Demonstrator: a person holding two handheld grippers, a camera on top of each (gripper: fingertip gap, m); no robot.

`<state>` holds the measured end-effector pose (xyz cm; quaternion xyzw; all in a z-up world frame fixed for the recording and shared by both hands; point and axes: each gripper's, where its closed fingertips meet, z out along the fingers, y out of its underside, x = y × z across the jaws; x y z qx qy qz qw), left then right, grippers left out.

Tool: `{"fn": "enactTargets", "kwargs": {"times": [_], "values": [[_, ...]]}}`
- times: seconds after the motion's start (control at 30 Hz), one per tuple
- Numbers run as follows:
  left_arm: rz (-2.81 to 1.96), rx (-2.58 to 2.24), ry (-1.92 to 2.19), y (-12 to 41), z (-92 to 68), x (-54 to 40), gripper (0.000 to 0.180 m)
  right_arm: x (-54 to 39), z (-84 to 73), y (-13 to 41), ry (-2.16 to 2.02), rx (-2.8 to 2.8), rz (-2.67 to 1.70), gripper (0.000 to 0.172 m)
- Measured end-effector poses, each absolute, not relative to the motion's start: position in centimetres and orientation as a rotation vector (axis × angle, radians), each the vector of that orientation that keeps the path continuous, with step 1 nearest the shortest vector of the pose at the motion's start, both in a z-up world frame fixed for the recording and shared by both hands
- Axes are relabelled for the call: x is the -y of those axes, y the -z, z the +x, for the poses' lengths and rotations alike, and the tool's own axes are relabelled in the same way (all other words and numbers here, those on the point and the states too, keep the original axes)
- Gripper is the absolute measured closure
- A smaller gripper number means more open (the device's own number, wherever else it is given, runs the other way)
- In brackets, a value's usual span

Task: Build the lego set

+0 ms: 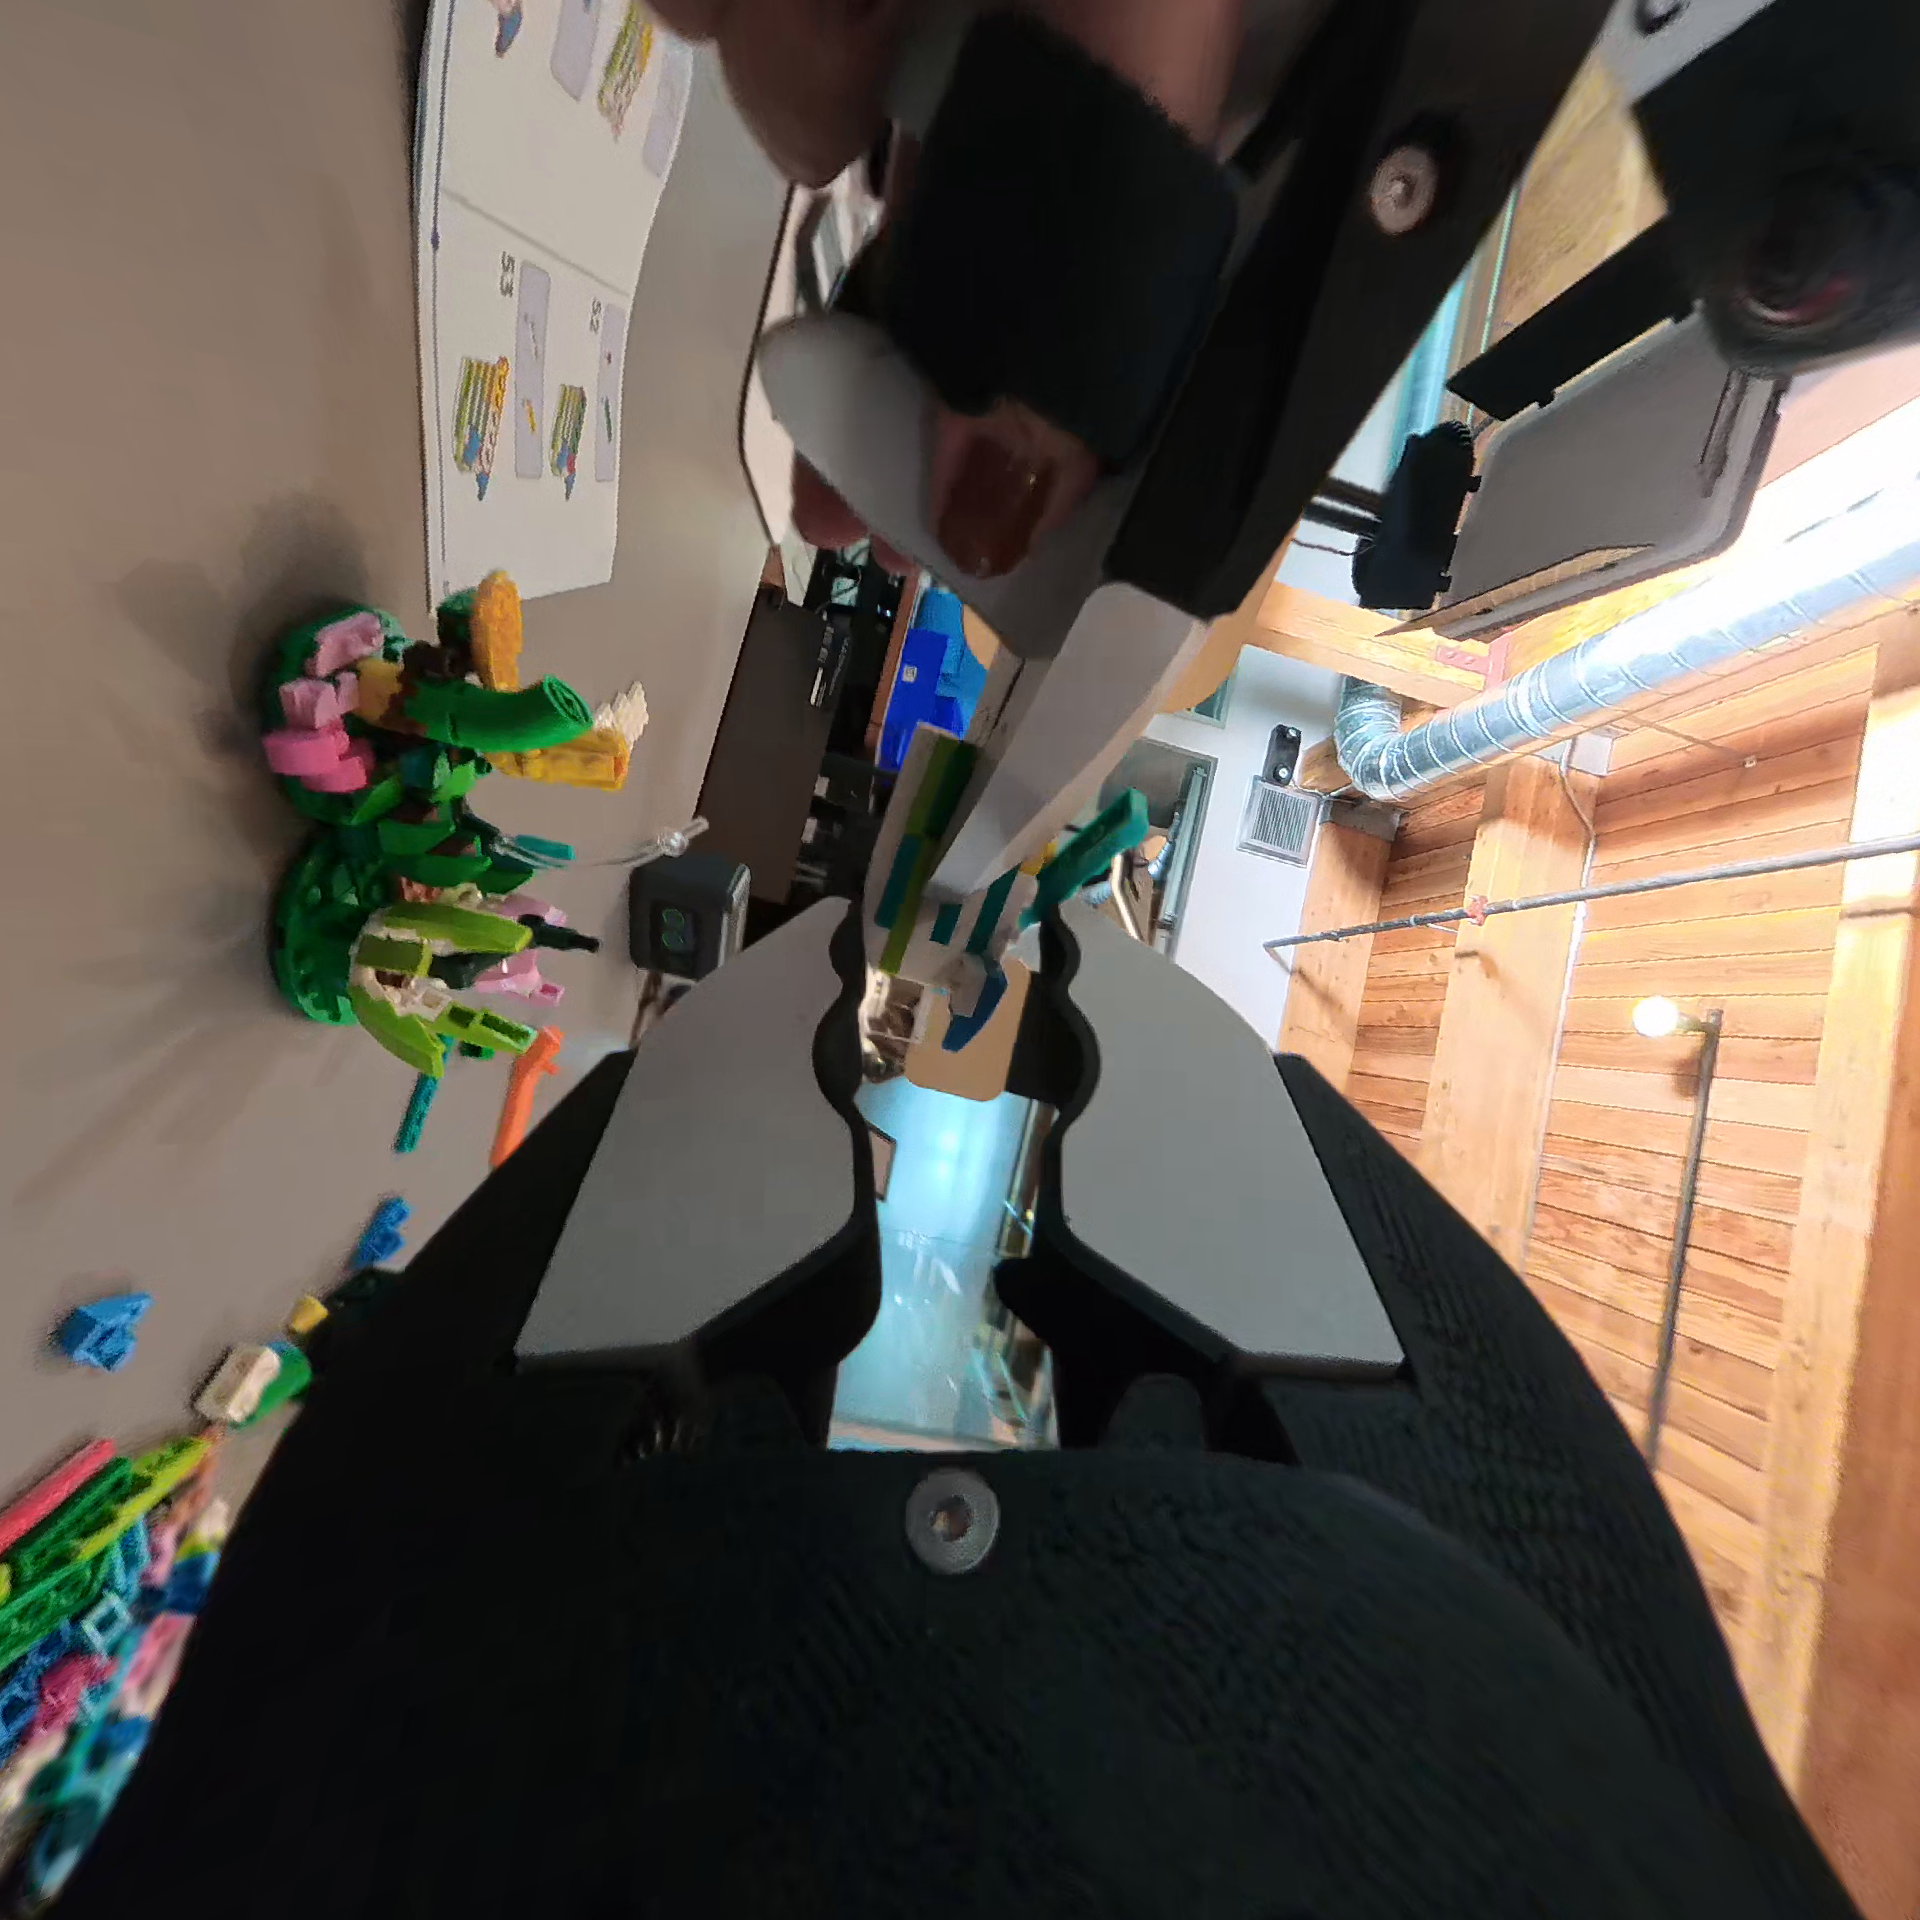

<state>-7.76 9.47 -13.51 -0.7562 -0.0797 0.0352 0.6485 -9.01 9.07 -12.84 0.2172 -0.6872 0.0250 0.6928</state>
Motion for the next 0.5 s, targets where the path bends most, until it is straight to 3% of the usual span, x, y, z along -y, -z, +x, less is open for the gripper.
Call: {"fn": "enactTargets", "kwargs": {"times": [0.5], "values": [[-1.636,0.077,-0.134,13.0,-7.0,-9.4,0.172,-9.2,-8.0,12.3,0.044,1.501,0.602,0.142]]}}
